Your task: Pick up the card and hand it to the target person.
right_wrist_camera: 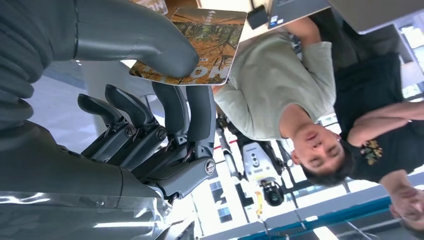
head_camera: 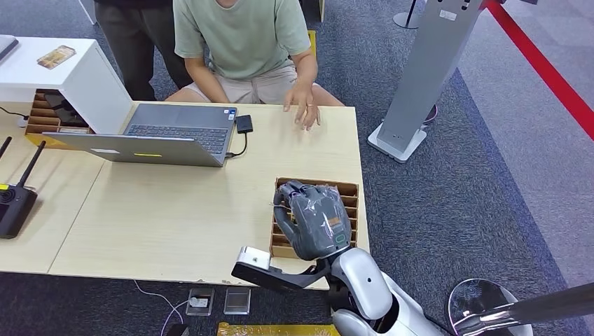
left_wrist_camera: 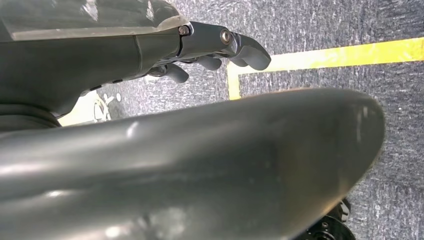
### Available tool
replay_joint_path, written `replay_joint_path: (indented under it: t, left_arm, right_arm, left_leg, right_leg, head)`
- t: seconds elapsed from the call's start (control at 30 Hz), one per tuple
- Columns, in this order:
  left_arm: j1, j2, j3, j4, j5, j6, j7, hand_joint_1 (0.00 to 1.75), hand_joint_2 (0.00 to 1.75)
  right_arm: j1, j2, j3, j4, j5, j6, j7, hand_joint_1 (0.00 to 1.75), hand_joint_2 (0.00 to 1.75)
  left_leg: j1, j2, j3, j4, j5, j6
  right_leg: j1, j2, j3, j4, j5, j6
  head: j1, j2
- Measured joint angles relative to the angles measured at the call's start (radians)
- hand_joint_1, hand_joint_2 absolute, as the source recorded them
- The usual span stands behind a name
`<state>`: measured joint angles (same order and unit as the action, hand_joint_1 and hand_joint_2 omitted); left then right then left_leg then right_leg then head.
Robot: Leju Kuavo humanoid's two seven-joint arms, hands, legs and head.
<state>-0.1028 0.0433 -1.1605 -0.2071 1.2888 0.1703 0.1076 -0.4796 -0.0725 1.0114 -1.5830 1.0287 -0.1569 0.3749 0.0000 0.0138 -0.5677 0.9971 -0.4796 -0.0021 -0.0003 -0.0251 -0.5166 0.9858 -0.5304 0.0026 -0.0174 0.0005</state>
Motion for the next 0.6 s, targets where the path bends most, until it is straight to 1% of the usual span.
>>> replay_joint_path:
  t: [0.13,0.23,0.43,0.6]
  left_arm:
    - [-0.001,0.000,0.000,0.000,-0.013,-0.005,0.000,0.00,0.00]
    - [-0.001,-0.001,0.000,0.000,-0.032,-0.014,-0.001,0.00,0.00]
    - [-0.003,-0.001,-0.003,0.000,-0.070,-0.036,-0.008,0.00,0.00]
    - [-0.003,0.000,-0.004,0.000,-0.077,-0.045,-0.010,0.00,0.00]
  right_arm:
    - [-0.046,0.022,0.004,0.047,-0.012,-0.015,-0.042,1.75,1.75]
    - [-0.110,0.056,0.008,0.139,-0.018,-0.045,-0.068,1.75,1.75]
    - [-0.317,0.159,0.008,0.466,-0.062,-0.119,-0.124,1.75,1.75]
    - [-0.451,0.223,0.006,0.708,-0.109,-0.117,-0.112,1.75,1.75]
  left_leg:
    - [0.000,0.000,0.000,0.000,0.000,0.000]
    - [0.000,0.000,0.000,0.000,0.000,0.000]
    - [0.000,-0.001,0.000,0.000,0.001,0.000]
    - [0.000,-0.001,-0.001,0.000,0.001,0.000]
  right_leg:
    - [0.000,0.000,0.000,0.000,0.000,0.000]
    - [0.000,0.000,0.000,0.000,0.000,0.000]
    - [0.000,0.000,0.000,0.001,0.001,0.001]
    - [0.000,-0.001,0.000,0.001,0.001,0.001]
  head:
    - [0.000,0.000]
    - [0.000,0.000]
    - [0.000,0.000]
    - [0.000,0.000]
